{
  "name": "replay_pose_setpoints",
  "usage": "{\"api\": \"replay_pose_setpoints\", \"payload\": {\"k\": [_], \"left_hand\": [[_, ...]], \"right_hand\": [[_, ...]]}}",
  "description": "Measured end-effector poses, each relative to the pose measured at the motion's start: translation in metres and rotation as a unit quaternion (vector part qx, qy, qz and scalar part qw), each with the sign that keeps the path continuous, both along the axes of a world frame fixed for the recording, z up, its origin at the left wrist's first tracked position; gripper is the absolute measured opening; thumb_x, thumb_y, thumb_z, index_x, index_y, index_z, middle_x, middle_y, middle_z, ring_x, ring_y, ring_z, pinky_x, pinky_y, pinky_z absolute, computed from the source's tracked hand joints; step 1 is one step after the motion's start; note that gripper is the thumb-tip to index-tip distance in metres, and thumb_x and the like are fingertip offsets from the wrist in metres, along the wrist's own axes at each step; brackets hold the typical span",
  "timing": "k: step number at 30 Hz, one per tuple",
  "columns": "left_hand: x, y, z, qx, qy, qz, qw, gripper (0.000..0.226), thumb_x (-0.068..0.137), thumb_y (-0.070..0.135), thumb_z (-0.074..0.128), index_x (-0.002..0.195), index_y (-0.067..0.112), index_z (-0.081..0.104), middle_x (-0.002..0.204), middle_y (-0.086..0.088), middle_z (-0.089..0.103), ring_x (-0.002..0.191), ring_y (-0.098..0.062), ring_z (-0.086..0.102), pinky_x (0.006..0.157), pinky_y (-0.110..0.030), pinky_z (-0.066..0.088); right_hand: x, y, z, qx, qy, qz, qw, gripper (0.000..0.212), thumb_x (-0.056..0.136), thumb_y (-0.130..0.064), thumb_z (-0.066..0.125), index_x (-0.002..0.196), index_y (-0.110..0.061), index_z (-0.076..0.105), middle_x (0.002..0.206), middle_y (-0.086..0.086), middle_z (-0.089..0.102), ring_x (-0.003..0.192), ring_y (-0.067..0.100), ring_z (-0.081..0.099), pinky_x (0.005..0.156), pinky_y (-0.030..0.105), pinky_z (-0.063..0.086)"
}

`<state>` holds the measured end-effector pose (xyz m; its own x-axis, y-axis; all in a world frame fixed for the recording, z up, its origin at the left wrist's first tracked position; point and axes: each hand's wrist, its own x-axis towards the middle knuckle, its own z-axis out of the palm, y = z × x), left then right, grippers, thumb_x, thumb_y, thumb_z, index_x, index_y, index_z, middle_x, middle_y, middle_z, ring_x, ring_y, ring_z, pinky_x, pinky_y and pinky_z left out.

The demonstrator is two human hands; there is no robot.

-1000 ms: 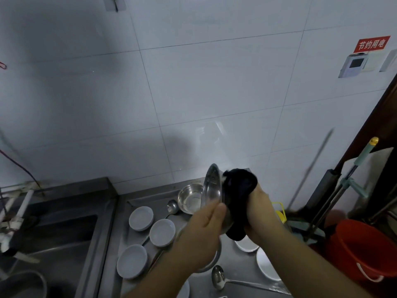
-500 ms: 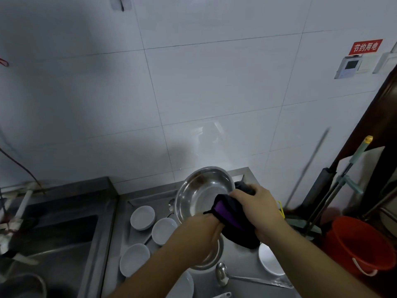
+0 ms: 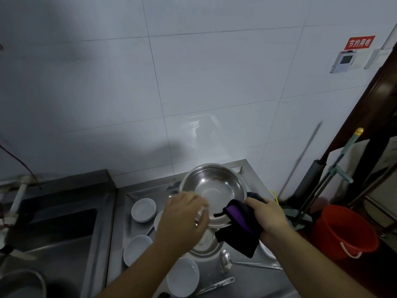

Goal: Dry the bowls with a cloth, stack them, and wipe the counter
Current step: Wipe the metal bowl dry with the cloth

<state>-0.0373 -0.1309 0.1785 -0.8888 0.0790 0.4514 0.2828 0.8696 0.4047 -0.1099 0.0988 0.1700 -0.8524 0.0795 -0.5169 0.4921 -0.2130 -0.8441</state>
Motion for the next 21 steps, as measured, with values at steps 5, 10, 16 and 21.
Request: {"api": "replay_pose_setpoints", "payload": {"k": [5,10,16,21], "left_hand": [[-0.012,-0.010,-0.014,0.310,-0.149,0.159,0.925,0.013,0.102,0.031,0.064,0.114,0.035,0.060,0.107,0.017,0.061,0.099,-0.002,0.063,0.077,-0.018,0.048],[-0.025,-0.002,-0.034,0.518,-0.253,0.126,0.807,0.017,0.102,0.018,0.065,0.096,0.024,0.079,0.095,-0.006,0.081,0.088,-0.022,0.079,0.079,-0.035,0.065],[-0.059,0.028,-0.053,0.658,-0.292,0.148,0.678,0.013,0.097,0.005,0.072,0.094,0.013,0.081,0.096,-0.018,0.081,0.087,-0.029,0.080,0.071,-0.031,0.064],[-0.103,0.066,-0.072,0.674,-0.314,0.187,0.643,0.018,0.096,0.005,0.074,0.114,0.003,0.072,0.101,-0.020,0.080,0.091,-0.029,0.080,0.073,-0.031,0.064]], "right_hand": [[-0.006,0.015,-0.006,0.018,0.002,-0.006,1.000,0.003,0.083,-0.004,0.076,0.083,-0.006,0.075,0.067,0.017,0.068,0.052,0.028,0.066,0.051,0.037,0.058],[-0.022,0.031,-0.007,0.031,-0.002,0.022,0.999,0.004,0.086,0.000,0.074,0.085,-0.004,0.074,0.069,0.018,0.070,0.056,0.030,0.068,0.054,0.037,0.060],[-0.057,0.062,-0.028,0.031,-0.020,0.023,0.999,0.028,0.085,-0.004,0.079,0.112,-0.002,0.071,0.088,0.023,0.074,0.072,0.036,0.072,0.063,0.042,0.062],[-0.106,0.093,-0.048,0.025,-0.037,0.010,0.999,0.038,0.081,-0.006,0.084,0.117,-0.004,0.070,0.107,0.030,0.075,0.100,0.051,0.073,0.086,0.065,0.062]]}}
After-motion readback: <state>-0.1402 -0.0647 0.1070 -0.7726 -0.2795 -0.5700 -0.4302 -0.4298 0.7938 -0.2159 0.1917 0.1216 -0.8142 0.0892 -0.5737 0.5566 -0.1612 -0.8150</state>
